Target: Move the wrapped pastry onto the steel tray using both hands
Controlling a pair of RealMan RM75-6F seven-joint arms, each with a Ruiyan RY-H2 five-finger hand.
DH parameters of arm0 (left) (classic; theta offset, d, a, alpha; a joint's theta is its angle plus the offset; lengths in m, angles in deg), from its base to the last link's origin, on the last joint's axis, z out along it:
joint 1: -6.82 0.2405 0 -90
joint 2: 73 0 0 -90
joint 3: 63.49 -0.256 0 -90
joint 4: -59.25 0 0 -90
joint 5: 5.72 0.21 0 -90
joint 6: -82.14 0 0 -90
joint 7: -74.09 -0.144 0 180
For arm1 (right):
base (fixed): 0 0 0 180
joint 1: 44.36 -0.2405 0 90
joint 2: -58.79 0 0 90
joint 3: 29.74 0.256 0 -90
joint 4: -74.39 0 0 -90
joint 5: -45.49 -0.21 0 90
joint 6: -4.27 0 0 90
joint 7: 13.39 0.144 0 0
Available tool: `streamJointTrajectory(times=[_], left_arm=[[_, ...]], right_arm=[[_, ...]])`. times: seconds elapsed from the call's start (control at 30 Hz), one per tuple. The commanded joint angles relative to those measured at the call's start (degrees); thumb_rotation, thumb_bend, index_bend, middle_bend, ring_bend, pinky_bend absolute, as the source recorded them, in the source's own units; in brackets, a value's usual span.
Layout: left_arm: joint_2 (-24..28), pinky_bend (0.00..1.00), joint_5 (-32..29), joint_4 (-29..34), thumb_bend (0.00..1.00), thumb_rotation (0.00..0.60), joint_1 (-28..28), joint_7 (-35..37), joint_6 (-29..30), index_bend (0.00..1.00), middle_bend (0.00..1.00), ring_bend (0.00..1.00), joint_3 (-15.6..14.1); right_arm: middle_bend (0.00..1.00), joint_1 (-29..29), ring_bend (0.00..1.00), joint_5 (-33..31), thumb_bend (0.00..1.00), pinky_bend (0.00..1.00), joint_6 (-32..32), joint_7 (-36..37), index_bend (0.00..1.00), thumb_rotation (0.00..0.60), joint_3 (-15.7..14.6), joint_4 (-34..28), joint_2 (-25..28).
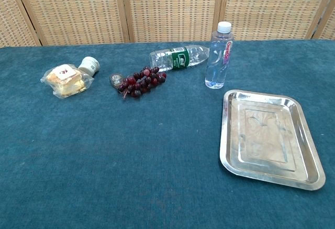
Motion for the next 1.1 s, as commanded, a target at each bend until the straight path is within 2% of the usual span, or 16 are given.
streamJointTrajectory(times=[0.03,0.27,0.53,0.6,0.77,0.97,1.1], left_arm=[[-0.13,0.0,-0.38,-0.31,0.0,0.6,-0.19,0.43,-0.39,0.0,0.0,0.0,0.12],[-1.73,0.0,-2.87,-4.34,0.0,0.6,-3.32,0.75,-4.69,0.0,0.0,0.0,2.02],[-8.06,0.0,-7.0,-20.96,0.0,0.6,-17.42,5.23,-23.28,0.0,0.0,0.0,7.09],[-12.04,0.0,-8.19,-28.37,0.0,0.6,-23.27,5.7,-30.46,0.0,0.0,0.0,8.53],[-20.12,0.0,-9.57,-41.39,0.0,0.6,-32.09,8.78,-41.02,0.0,0.0,0.0,9.6],[-28.88,0.0,-11.24,-54.35,0.0,0.6,-39.32,9.16,-50.2,0.0,0.0,0.0,9.31],[-32.05,0.0,-11.8,-58.74,0.0,0.6,-41.37,9.68,-52.1,0.0,0.0,0.0,9.39]], right_arm=[[0.0,-0.07,0.0,-0.22,0.0,0.0,-0.36,0.28,0.0,0.6,-0.01,-0.16,0.18],[0.0,-0.54,0.0,-1.75,0.0,0.0,-2.17,0.6,0.0,0.6,0.25,-0.18,0.43],[0.0,-2.12,0.0,-4.99,0.0,0.0,-5.64,-1.62,0.0,0.6,1.48,0.2,-0.29],[0.0,-2.7,0.0,-6.63,0.0,0.0,-6.87,-2.6,0.0,0.6,2.13,0.34,-0.66],[0.0,-3.54,0.0,-10.16,0.0,0.0,-9.06,-3.94,0.0,0.6,3.29,1.45,-1.48],[0.0,-4.14,0.0,-13.48,0.0,0.0,-10.85,-4.07,0.0,0.6,4.35,3.05,-2.05],[0.0,-4.31,0.0,-14.53,0.0,0.0,-11.3,-4.18,0.0,0.6,4.69,3.63,-2.29]])
